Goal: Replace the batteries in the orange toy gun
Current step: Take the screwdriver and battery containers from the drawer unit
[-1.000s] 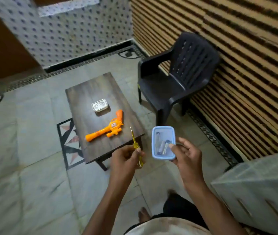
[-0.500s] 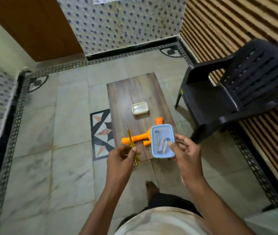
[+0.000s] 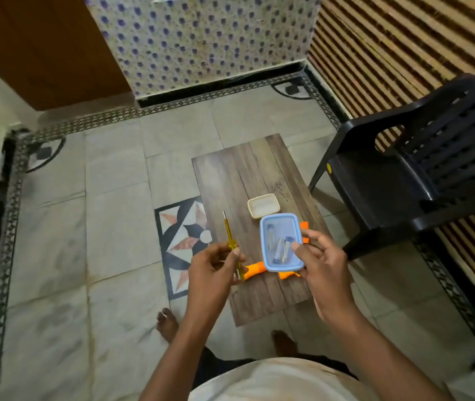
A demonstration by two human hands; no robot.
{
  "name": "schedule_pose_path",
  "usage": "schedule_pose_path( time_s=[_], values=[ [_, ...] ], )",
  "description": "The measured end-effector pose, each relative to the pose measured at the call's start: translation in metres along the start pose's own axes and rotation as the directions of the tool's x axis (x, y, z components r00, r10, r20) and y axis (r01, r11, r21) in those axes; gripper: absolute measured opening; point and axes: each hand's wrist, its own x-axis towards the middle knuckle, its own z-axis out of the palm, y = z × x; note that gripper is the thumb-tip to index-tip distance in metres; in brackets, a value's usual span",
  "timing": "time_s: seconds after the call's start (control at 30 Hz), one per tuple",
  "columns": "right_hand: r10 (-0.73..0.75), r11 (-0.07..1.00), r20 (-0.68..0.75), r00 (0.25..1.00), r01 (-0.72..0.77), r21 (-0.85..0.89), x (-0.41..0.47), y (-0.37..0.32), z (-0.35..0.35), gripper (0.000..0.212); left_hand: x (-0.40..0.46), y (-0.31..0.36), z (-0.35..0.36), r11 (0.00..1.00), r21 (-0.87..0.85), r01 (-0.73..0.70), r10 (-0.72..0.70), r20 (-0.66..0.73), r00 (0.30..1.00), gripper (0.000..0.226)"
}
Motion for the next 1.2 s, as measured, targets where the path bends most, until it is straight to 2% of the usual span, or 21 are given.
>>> schedule_pose_path(
  time_s=[0.23,0.37,0.57,0.7,0.87,1.0,1.2],
  values=[
    [0.083,0.986,-0.249,0.965,-0.042,0.164,-0.015,0.004,0.13,0.024,0.094,0.023,-0.109,0.992,0.115,-0.054,0.025,0.245,0.969,0.008],
    [0.102,0.96,-0.34,0.935,-0.002,0.28,-0.034,-0.014,0.204,0.02,0.134,0.05,-0.168,0.982,0.167,-0.093,0.023,0.379,0.925,0.01],
    [0.134,0.958,-0.41,0.902,-0.013,0.286,-0.014,-0.037,0.263,0.02,0.193,0.074,-0.207,0.977,0.175,-0.125,0.036,0.442,0.896,0.01],
    [0.145,0.944,-0.48,0.865,0.025,0.33,0.013,-0.04,0.284,0.023,0.237,0.085,-0.205,0.976,0.196,-0.09,-0.015,0.479,0.878,0.012],
    [0.212,0.907,-0.547,0.81,0.045,0.418,0.069,-0.039,0.303,0.028,0.301,0.096,-0.181,0.942,0.282,-0.181,-0.002,0.545,0.838,0.01],
    [0.274,0.894,-0.589,0.76,0.024,0.448,0.128,-0.034,0.306,0.025,0.356,0.106,-0.146,0.902,0.348,-0.254,0.001,0.588,0.809,0.01],
    [0.391,0.882,-0.593,0.704,-0.103,0.459,0.225,-0.02,0.303,0.024,0.447,0.112,-0.076,0.833,0.493,-0.253,-0.116,0.602,0.79,0.009]
  ],
)
